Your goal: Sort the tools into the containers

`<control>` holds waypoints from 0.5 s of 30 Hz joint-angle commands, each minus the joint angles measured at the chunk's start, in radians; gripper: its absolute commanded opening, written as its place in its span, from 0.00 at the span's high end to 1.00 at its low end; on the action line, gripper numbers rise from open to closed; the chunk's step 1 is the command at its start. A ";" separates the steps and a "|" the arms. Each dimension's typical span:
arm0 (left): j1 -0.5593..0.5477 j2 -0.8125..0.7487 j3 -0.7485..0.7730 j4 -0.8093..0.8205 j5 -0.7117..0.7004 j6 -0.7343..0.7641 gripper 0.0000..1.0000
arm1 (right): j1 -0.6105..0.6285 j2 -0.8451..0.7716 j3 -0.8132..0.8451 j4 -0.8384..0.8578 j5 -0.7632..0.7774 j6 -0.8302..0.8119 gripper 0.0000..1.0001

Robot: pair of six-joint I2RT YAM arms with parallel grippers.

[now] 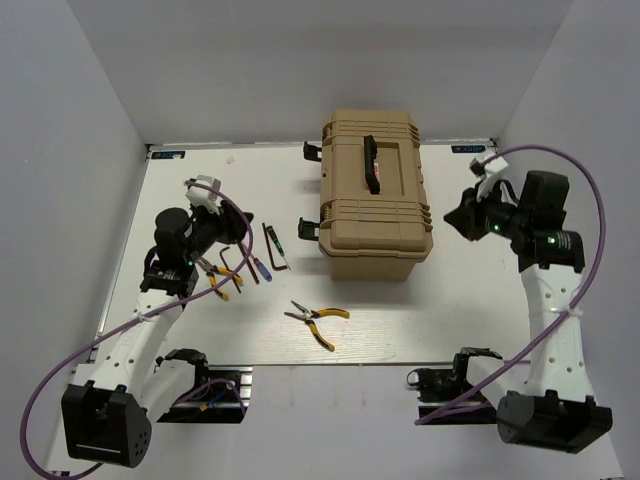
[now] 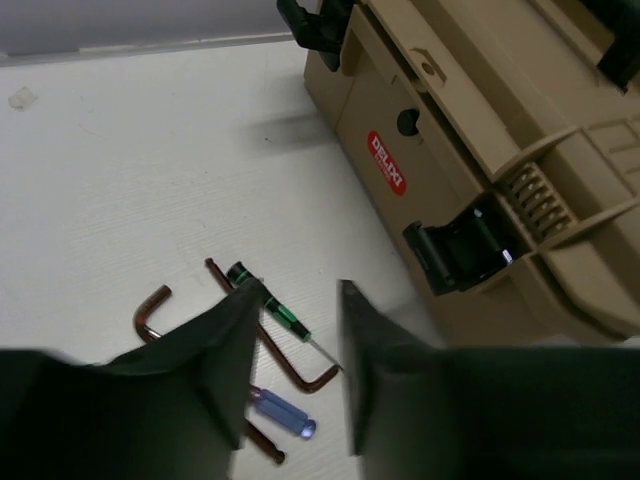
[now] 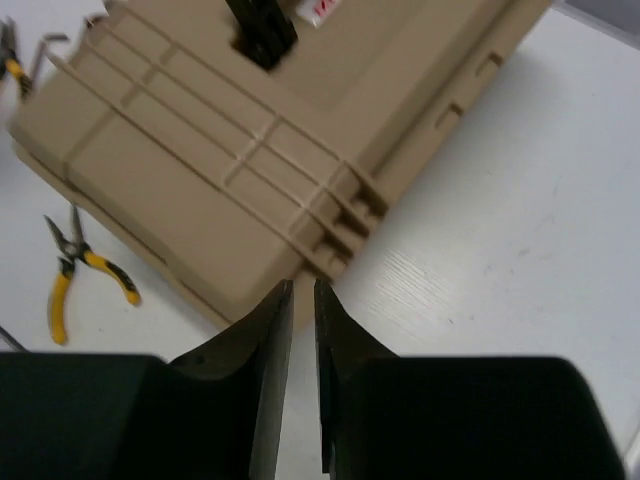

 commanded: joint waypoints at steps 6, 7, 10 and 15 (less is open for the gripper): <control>0.001 0.043 -0.010 0.033 0.118 0.016 1.00 | 0.151 0.342 0.294 0.130 -0.002 0.290 0.69; 0.001 0.043 -0.010 0.033 0.130 0.016 0.94 | 0.168 0.371 0.321 0.133 0.068 0.299 0.69; 0.001 0.063 -0.010 0.033 0.146 0.025 0.33 | 0.281 0.506 0.502 0.127 0.163 0.340 0.61; 0.001 0.083 0.008 0.014 0.155 0.043 0.18 | 0.367 0.718 0.741 0.135 0.245 0.475 0.40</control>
